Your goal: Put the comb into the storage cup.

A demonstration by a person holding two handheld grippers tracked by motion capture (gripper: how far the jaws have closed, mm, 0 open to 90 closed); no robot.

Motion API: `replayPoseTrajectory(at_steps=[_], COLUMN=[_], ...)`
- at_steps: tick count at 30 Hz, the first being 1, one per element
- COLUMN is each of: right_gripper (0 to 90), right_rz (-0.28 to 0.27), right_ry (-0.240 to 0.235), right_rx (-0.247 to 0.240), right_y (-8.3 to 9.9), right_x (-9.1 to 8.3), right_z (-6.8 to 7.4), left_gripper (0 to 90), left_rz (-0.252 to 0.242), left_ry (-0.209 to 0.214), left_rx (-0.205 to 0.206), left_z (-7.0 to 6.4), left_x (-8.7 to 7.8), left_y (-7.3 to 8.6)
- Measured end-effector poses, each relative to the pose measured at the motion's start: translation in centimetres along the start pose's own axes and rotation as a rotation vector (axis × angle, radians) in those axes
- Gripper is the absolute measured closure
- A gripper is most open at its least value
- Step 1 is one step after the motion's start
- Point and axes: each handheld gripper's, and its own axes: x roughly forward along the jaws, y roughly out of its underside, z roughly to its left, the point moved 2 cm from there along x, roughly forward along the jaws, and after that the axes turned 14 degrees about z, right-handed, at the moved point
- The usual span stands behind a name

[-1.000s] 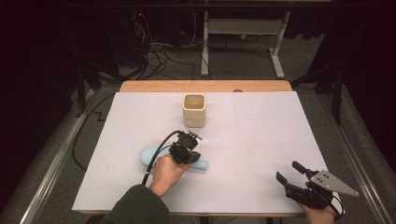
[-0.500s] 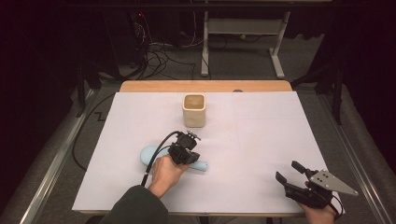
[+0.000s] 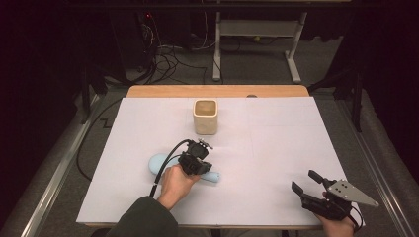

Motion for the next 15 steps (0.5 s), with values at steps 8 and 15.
replayPoseTrajectory(at_steps=[8,15], right_gripper=[27.2,27.1], right_rz=[-0.003,0.000], right_ry=[-0.003,-0.008], right_rx=[-0.003,-0.003], right_y=[-0.09,-0.21], right_x=[0.14,0.33], right_z=[0.02,0.06], left_gripper=[89.5,89.4], left_rz=[-0.005,-0.006], left_ry=[0.008,0.012], left_rx=[0.001,-0.002], left_z=[-0.13,-0.22], left_x=[-0.06,0.12], left_y=[0.72,0.70])
